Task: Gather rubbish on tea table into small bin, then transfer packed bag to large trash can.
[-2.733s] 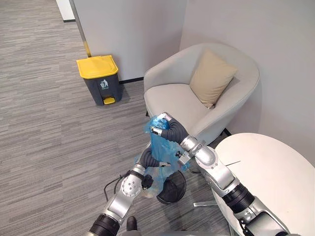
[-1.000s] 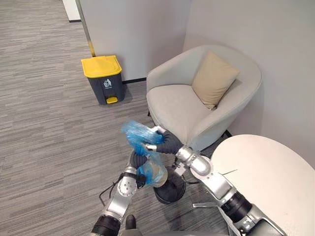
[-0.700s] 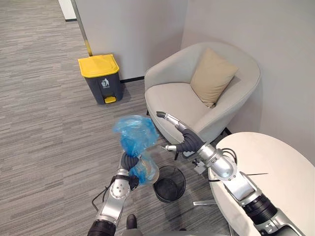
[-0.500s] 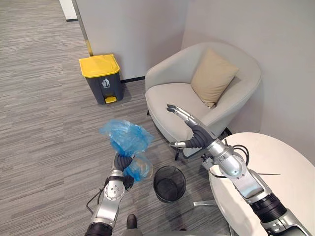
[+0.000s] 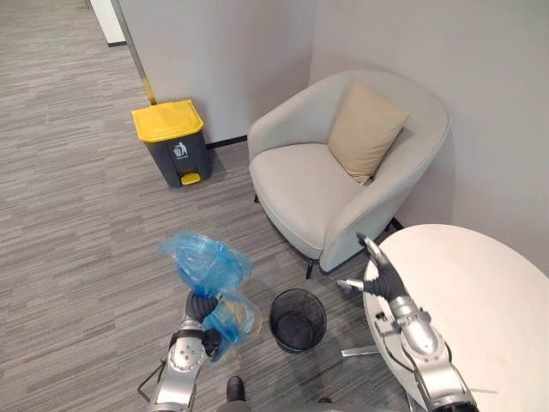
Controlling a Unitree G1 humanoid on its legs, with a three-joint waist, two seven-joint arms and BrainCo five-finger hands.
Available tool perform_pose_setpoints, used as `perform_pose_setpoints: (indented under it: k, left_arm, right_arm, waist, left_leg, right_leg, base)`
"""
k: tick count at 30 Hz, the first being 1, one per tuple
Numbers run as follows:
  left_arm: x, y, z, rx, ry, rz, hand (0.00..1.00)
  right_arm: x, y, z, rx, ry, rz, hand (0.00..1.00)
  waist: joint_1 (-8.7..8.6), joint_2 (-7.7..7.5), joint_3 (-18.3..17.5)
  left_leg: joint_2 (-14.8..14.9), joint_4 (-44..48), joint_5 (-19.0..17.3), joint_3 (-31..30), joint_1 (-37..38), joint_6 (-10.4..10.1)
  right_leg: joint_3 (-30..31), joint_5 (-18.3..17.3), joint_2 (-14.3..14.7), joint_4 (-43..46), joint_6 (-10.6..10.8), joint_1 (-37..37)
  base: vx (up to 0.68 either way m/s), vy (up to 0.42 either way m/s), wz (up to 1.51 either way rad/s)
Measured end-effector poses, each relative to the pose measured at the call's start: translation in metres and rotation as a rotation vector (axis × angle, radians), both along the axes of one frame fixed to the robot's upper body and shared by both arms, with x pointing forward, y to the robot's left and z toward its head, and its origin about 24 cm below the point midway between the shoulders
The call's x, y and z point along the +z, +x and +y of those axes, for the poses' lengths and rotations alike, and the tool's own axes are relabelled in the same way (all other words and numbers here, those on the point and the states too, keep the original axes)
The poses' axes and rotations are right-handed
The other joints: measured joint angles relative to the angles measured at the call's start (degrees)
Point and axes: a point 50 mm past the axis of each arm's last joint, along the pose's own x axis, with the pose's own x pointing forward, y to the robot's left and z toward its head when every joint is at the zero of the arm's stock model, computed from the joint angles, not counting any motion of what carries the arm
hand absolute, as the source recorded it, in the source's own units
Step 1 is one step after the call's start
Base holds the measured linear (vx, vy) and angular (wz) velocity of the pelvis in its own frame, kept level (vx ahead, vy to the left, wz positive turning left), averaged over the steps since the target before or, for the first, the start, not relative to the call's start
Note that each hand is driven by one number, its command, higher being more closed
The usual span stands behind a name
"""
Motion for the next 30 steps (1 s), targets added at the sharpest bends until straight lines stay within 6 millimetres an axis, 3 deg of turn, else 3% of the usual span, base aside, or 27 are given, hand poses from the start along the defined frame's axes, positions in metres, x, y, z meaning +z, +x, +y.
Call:
perform_pose_setpoints:
  k: [2,9,27,30]
  left_arm:
    - [-0.007,-0.006,0.003,0.003,-0.006,0.041,1.0]
    - [-0.033,-0.022,0.006,0.006,-0.026,0.177,1.0]
    - [-0.056,-0.039,-0.001,-0.025,-0.087,0.303,1.0]
    - [-0.056,-0.041,-0.001,-0.021,-0.096,0.306,1.0]
  right_arm:
    - [-0.024,-0.009,-0.004,-0.03,0.048,0.121,0.0]
    - [-0.067,-0.03,-0.001,-0.085,0.142,0.33,0.0]
    - [-0.102,-0.056,-0.005,-0.202,0.203,0.511,0.0]
    - [-0.101,-0.049,-0.006,-0.204,0.199,0.504,0.0]
  waist:
    - [0.02,0.52,-0.01]
    - [0.04,1.24,-0.03]
    - [-0.19,1.13,0.02]
    - [-0.03,0.73,0.81]
  left_leg:
    - [-0.16,0.0,-0.08,-0.06,-0.01,0.05]
    - [-0.97,0.02,-0.39,-0.23,0.59,0.54]
    - [-2.06,0.05,-1.57,0.47,1.37,0.47]
    - [-2.56,0.1,-1.39,1.94,1.34,0.89]
  right_leg:
    - [-0.06,0.0,-0.14,-0.19,0.02,0.11]
    - [-0.25,-0.23,-0.9,-0.62,0.4,1.05]
    - [0.64,-1.13,-2.01,0.83,1.19,0.71]
    - [2.09,-2.84,-2.57,5.16,1.39,-2.37]
  base:
    - [0.0,0.0,0.0]
    - [0.03,0.013,0.02]
    - [0.0,0.003,-0.01]
    - [0.01,0.0,-0.2]
